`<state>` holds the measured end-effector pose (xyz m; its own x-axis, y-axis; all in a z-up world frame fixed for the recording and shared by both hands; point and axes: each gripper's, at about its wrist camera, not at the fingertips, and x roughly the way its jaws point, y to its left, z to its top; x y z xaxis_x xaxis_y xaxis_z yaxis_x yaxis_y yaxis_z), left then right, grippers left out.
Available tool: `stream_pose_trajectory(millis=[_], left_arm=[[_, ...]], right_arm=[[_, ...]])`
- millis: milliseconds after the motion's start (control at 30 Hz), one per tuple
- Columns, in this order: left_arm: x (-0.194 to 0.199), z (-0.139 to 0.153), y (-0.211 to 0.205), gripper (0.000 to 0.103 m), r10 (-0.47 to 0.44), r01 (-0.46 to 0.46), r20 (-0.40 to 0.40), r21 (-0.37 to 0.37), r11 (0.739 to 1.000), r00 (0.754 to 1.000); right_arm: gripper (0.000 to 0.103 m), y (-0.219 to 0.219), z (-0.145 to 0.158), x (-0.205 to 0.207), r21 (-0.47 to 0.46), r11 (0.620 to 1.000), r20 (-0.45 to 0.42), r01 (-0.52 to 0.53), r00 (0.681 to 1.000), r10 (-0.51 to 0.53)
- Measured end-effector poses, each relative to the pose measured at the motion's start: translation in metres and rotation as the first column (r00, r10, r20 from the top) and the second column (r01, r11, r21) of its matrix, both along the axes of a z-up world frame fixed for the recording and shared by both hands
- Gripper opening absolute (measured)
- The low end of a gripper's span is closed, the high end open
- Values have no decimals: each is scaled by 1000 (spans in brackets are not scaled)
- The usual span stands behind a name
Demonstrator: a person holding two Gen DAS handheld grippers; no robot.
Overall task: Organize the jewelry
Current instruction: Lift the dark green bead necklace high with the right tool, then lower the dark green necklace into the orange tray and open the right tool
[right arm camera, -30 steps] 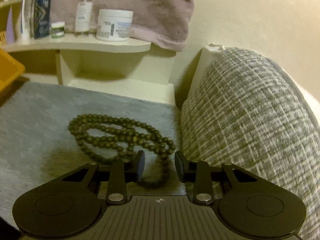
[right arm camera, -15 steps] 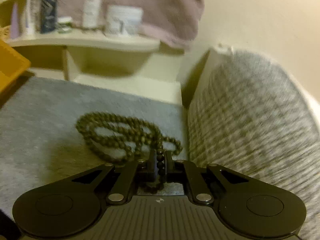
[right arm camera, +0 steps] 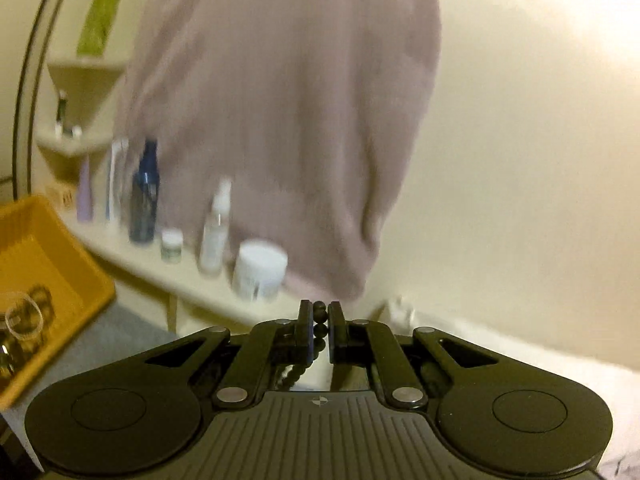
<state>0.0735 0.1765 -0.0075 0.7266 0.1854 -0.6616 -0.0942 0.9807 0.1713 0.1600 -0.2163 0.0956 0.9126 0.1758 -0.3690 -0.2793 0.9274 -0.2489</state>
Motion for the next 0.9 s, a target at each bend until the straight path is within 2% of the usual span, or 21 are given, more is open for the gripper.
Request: stream_pose_trajectory(millis=[467,900], left_arm=[[1,1,-2,5,-6,6,2,0,1000,1000],[2,3,-1,5,-21,21,-4,4,1000,1000]], right_arm=[[7,20,99,-13,0,994,184,-109,977,108],[7,61,157,-20,6,961,255,-276,930,265]])
